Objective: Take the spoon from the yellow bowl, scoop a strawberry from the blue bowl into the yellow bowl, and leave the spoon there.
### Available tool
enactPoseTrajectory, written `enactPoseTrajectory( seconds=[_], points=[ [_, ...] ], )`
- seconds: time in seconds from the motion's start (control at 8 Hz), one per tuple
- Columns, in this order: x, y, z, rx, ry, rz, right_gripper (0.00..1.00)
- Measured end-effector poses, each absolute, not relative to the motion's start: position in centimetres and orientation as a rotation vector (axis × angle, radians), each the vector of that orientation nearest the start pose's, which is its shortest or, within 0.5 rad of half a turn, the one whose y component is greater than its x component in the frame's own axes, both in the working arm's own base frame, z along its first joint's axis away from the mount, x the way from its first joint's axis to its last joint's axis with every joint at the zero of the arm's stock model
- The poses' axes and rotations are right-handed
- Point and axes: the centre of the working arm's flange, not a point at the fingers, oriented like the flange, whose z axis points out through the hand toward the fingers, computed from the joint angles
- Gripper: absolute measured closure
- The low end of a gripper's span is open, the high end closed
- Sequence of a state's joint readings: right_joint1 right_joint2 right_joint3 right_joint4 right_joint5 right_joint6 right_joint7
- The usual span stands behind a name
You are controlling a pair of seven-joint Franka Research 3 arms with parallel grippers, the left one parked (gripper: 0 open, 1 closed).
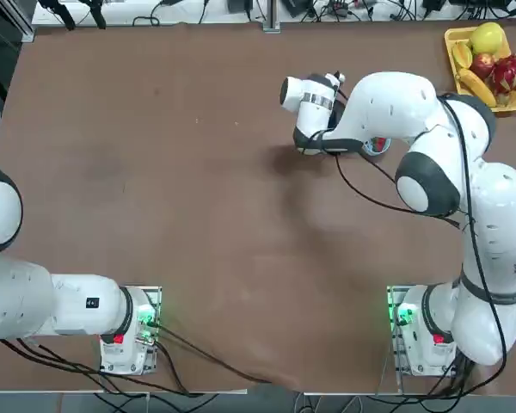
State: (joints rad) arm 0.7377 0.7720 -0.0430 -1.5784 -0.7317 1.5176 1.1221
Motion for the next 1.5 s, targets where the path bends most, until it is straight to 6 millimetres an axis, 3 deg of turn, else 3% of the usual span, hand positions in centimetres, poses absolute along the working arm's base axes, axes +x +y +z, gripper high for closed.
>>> enactPoseTrajectory(
  seconds=[0.75, 1.5],
  points=[
    [50.5, 34.5, 16.5, 2.011, -0.097, 0.114, 0.88],
    [50.8, 35.1, 16.0, 1.994, -0.103, 0.121, 0.88]
  ],
)
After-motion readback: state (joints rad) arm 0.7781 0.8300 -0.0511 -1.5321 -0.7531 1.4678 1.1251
